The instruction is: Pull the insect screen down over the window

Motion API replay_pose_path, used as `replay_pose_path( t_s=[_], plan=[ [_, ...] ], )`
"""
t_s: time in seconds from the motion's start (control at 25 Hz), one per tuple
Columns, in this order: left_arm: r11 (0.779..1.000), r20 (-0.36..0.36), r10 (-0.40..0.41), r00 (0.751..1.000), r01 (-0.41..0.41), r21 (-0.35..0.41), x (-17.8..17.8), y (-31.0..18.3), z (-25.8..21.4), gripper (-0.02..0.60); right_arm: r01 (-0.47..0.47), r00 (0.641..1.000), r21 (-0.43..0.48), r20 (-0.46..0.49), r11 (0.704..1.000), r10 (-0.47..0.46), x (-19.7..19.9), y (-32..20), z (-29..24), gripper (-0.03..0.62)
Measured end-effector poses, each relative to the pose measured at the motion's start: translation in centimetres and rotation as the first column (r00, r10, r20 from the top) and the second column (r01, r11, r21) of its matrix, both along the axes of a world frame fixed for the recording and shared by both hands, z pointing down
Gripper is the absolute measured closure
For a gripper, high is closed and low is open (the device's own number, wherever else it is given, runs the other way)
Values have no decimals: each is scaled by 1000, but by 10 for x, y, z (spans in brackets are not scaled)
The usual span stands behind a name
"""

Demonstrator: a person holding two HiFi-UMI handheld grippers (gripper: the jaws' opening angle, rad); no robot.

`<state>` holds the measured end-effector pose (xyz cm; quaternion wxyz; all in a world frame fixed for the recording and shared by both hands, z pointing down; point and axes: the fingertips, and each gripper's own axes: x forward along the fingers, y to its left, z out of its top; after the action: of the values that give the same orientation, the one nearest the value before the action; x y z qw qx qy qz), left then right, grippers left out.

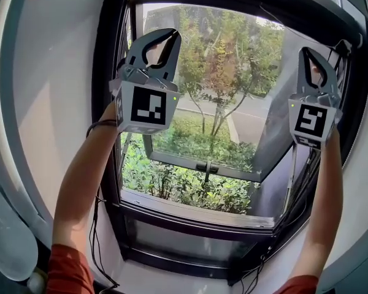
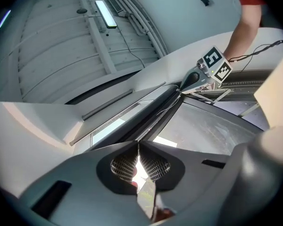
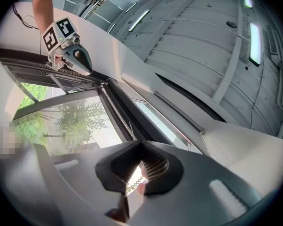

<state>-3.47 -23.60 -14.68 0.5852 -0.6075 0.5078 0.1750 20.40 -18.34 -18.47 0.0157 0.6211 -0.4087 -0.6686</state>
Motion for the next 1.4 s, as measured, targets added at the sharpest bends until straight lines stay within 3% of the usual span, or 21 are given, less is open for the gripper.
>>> replay_pose_path(
  t_s=[0.2, 0.6, 0.84, 1.04, 1.4],
  plan=[
    [998, 32, -63, 997, 63, 18, 5, -4, -25, 574, -101, 994, -27, -31, 995, 100, 3, -11, -25, 583],
    [971, 89, -231, 969, 235, -43, -3, -31, -67, 548, -255, 967, -96, -43, 962, 252, 28, -31, -51, 556],
    [916, 168, -389, 906, 399, -33, -5, -48, -84, 476, -359, 933, -152, -61, 921, 354, 48, -47, -58, 499],
    [851, 227, -514, 827, 525, 13, -10, -64, -93, 421, -422, 906, -169, -94, 890, 412, 51, -52, -66, 453],
    [795, 264, -586, 766, 607, 4, -6, -84, -110, 394, -513, 858, -189, -135, 838, 495, 53, -61, -79, 422]
  ],
)
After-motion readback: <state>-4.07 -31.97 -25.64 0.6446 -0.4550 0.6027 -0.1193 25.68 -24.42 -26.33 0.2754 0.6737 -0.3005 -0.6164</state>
